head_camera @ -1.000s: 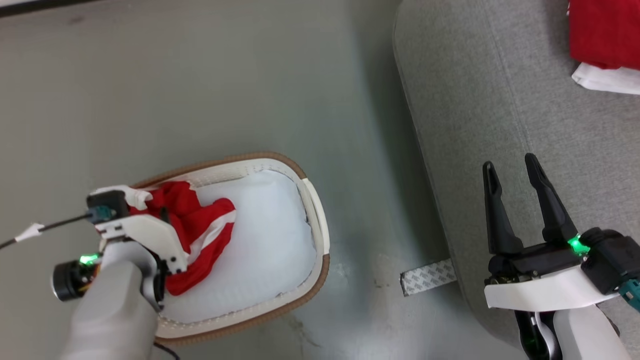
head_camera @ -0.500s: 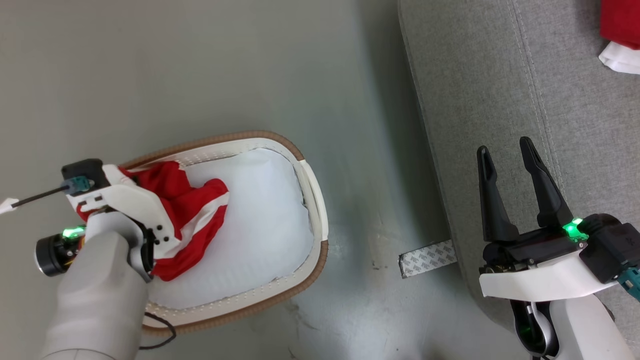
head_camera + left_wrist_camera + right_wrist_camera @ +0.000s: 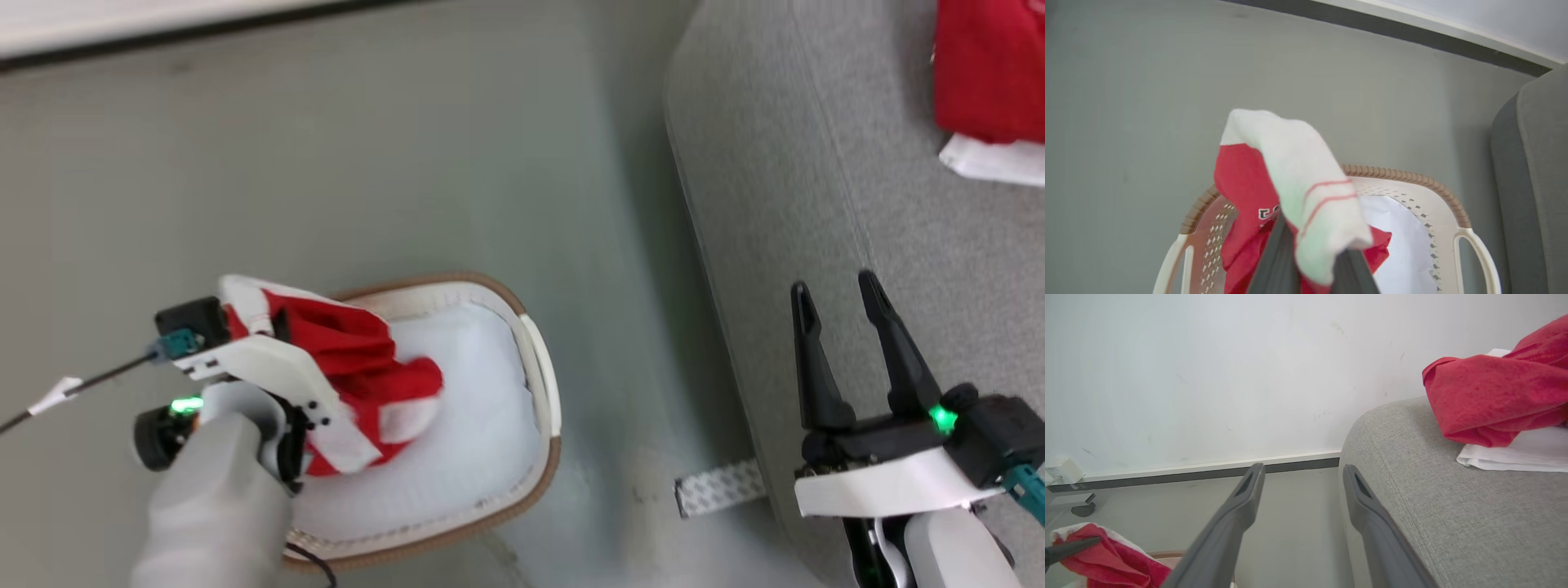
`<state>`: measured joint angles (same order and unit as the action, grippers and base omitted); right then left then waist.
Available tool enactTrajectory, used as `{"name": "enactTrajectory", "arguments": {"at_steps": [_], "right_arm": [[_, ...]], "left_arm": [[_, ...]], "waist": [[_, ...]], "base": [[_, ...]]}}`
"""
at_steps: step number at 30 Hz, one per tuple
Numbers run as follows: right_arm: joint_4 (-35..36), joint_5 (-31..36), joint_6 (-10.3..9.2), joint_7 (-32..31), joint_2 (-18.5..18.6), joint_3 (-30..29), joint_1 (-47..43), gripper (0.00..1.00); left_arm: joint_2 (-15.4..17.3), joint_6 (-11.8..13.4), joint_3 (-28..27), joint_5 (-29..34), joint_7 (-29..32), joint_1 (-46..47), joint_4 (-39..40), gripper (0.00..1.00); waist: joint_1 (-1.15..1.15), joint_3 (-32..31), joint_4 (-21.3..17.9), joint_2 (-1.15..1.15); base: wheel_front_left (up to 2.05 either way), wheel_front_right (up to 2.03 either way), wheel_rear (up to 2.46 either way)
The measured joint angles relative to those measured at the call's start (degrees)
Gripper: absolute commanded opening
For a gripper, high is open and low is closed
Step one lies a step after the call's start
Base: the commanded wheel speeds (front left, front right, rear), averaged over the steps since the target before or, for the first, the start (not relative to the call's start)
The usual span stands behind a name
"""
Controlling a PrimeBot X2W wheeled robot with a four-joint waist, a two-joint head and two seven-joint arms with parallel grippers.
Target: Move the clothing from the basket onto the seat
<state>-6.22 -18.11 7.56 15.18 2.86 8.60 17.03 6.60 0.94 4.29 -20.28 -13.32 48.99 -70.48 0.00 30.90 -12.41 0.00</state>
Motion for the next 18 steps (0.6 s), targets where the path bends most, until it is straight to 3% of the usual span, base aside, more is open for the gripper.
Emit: {"name": "enactTrajectory", "arguments": {"at_steps": [7, 13, 18], "right_arm": [[-2.0, 1.81, 0.0, 0.0, -0.01, -2.1, -4.74, 1.0], [-3.33, 2.65, 0.0, 0.0, -0.01, -2.68, -9.09, 1.0], [-4.19, 3.09, 0.0, 0.0, -0.01, -2.63, -12.13, 1.0]], "left_arm": [[-2.91, -4.78, 1.33, -1.81, -1.37, -2.72, 2.6, 0.0], [-3.7, -6.66, 4.04, -3.03, -1.45, -4.49, 6.6, 0.0], [-3.75, -7.56, 10.31, -8.44, 0.64, -7.2, 13.26, 0.0]], "waist": [[0.0, -8.14, 2.98, 0.0], [-0.01, -15.65, 5.73, 0.0], [-0.01, -21.68, 7.48, 0.0]], "base": [[0.0, 0.0, 0.0], [0.0, 0.0, 0.0], [0.0, 0.0, 0.0]]}}
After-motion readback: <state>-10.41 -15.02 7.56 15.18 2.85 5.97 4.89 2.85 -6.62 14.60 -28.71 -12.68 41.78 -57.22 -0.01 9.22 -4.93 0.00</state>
